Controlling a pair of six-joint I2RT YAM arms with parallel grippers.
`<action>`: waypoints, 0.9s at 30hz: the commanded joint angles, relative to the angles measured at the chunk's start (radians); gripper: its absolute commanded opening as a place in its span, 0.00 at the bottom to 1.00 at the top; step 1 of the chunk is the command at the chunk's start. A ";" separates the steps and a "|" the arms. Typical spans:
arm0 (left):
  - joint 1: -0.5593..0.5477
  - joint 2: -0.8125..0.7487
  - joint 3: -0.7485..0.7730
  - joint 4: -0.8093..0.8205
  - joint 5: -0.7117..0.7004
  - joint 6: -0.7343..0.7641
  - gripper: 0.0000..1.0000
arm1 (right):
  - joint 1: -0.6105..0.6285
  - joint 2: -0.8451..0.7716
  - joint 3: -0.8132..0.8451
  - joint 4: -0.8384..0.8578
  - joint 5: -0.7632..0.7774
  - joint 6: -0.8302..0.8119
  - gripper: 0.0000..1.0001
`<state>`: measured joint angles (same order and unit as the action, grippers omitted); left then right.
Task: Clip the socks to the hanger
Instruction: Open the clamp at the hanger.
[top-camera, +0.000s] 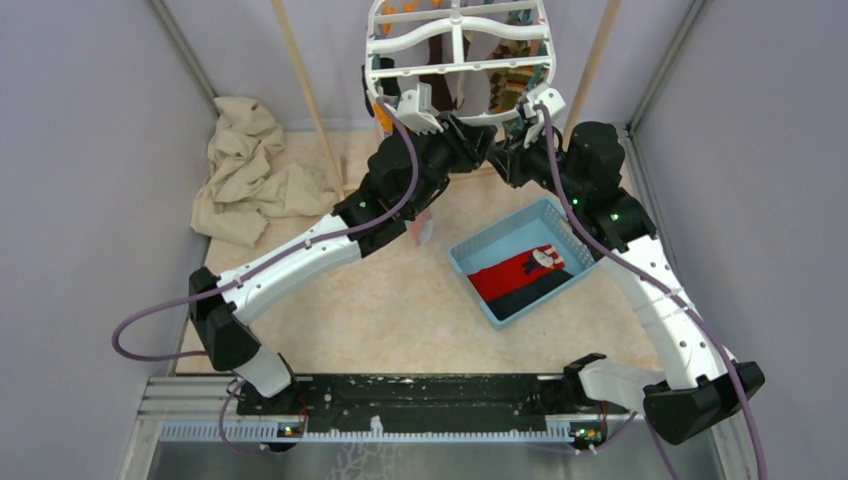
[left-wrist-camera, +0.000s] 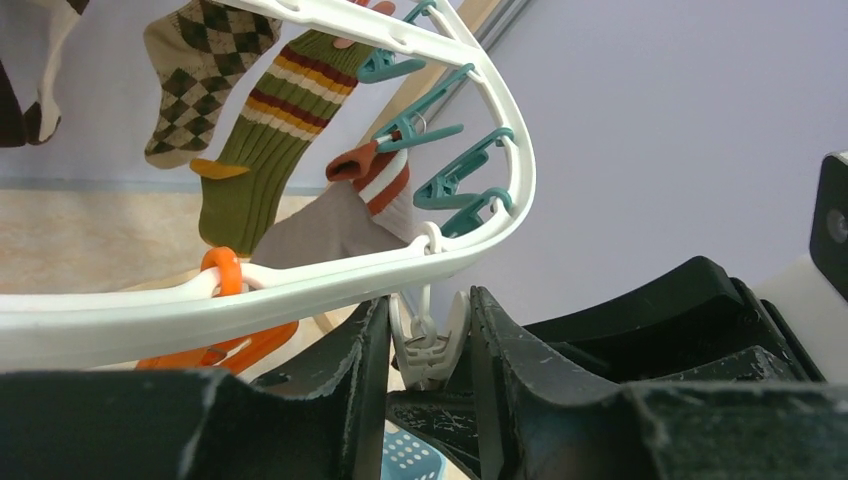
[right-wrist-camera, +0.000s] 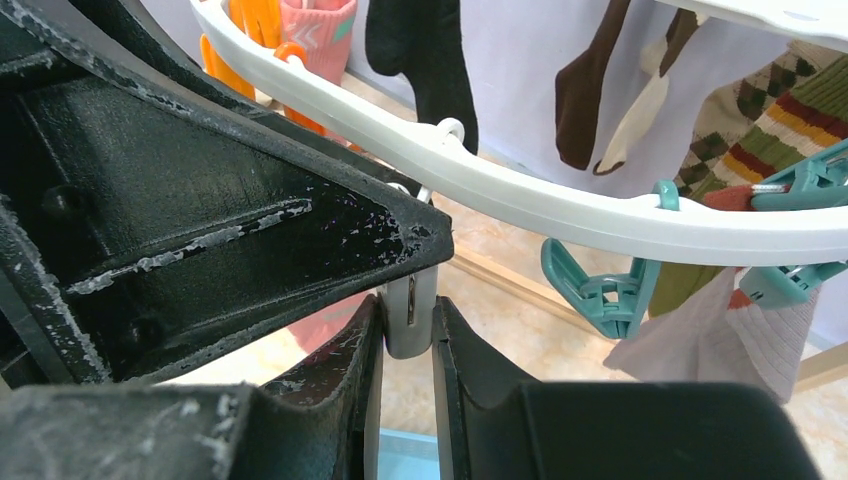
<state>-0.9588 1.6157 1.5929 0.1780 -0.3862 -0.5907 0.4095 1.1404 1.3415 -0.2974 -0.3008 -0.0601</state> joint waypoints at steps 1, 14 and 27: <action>-0.001 -0.016 0.021 0.028 -0.012 0.020 0.34 | 0.000 -0.031 0.012 0.024 -0.009 -0.001 0.00; -0.001 -0.030 0.001 0.041 0.009 0.032 0.00 | 0.000 -0.023 0.015 0.022 -0.008 0.013 0.10; 0.002 -0.065 -0.063 0.090 0.034 0.060 0.00 | -0.001 -0.140 -0.071 0.014 0.112 0.028 0.51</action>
<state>-0.9585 1.5883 1.5528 0.2192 -0.3782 -0.5518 0.4095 1.0924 1.2907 -0.3073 -0.2657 -0.0402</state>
